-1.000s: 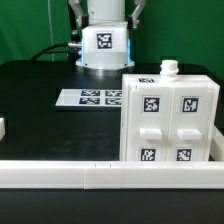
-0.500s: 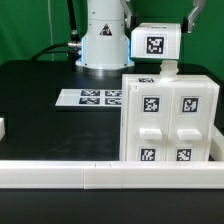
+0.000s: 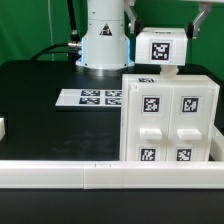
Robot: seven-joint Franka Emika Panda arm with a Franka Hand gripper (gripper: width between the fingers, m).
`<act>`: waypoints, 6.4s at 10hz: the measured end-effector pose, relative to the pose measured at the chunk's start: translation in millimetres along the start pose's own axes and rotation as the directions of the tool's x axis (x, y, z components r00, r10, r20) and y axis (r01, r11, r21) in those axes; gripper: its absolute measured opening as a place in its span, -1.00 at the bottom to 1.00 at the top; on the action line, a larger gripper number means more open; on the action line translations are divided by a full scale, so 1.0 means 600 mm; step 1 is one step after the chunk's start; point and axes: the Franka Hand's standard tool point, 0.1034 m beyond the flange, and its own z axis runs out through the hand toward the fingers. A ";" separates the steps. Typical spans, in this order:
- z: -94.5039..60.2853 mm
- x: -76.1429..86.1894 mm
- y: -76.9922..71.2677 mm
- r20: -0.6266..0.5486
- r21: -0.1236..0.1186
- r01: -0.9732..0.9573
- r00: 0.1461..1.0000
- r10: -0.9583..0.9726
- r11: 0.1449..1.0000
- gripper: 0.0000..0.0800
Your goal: Assemble cabinet
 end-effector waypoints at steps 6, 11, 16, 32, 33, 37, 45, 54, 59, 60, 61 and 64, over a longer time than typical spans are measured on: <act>0.005 0.009 -0.014 -0.015 -0.001 0.009 1.000 -0.009 1.000 0.39; 0.023 0.005 -0.019 -0.008 -0.005 0.018 1.000 -0.018 1.000 0.39; 0.026 0.007 -0.017 -0.006 -0.006 0.025 1.000 -0.025 1.000 0.39; 0.024 0.008 -0.038 0.003 0.036 -0.961 0.274 0.962 0.274 0.39; 0.024 0.008 -0.039 0.008 0.036 -0.980 0.195 0.981 0.195 0.39; 0.004 0.007 -0.044 0.020 0.053 -0.983 0.179 0.984 0.178 0.98; 0.000 -0.001 -0.072 -0.025 0.031 -0.783 0.621 0.783 0.622 0.99; -0.008 0.006 -0.080 -0.067 -0.009 0.239 0.969 -0.239 0.971 0.99; -0.014 0.008 -0.074 -0.058 -0.046 0.614 0.786 -0.615 0.788 0.99; -0.014 0.009 -0.071 -0.051 -0.054 0.708 0.702 -0.710 0.704 0.99; -0.013 0.009 -0.068 -0.042 -0.058 0.810 0.583 -0.812 0.584 0.99; -0.013 0.010 -0.066 -0.027 -0.068 0.927 0.368 -0.929 0.369 0.99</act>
Offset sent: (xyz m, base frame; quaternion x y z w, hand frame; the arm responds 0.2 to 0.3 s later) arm 0.0058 0.0095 -0.0103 0.0057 0.0044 0.0040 1.0000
